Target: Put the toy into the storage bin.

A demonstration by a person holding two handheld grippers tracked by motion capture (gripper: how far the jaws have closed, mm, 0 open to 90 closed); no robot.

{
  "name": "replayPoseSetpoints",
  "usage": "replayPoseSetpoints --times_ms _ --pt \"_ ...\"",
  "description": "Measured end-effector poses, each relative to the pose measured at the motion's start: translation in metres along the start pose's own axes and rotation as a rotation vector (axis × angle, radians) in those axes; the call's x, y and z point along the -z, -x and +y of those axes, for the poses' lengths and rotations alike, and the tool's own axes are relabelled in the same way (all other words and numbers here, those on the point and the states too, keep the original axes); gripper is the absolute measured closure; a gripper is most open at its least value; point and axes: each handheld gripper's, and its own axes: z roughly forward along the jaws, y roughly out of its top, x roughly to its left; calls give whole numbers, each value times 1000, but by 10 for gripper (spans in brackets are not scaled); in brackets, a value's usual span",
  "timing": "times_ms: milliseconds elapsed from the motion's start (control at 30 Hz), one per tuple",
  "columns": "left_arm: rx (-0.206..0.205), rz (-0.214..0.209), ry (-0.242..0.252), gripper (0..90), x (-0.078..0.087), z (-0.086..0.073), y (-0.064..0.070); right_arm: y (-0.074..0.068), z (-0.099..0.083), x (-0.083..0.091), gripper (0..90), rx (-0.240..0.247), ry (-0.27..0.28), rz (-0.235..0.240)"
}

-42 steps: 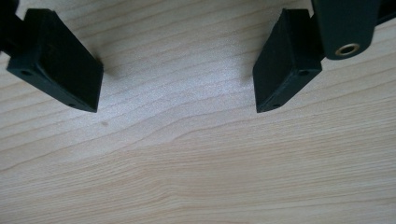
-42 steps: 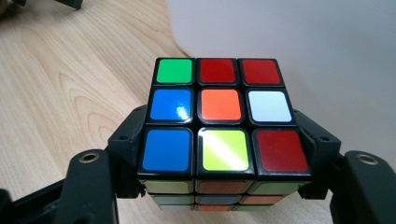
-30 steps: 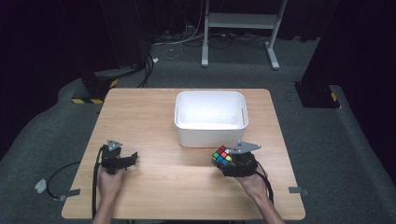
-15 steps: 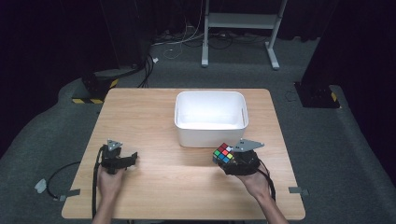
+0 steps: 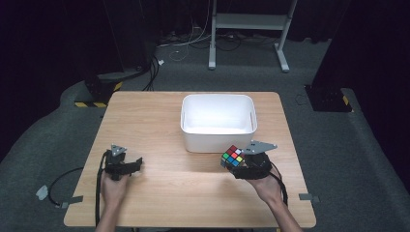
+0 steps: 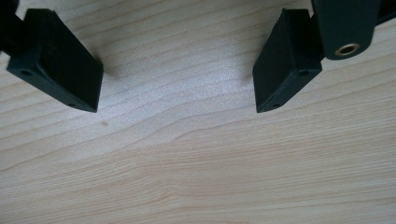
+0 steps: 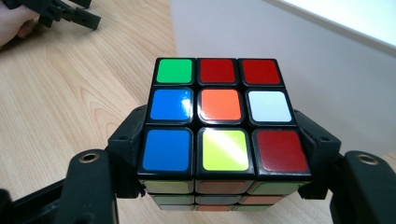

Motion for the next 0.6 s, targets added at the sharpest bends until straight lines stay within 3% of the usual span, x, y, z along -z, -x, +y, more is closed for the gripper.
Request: replayPoseSetpoints --times_ms 600 --pt "0 0 0 163 0 0 0 6 16 12 339 -1 27 22"
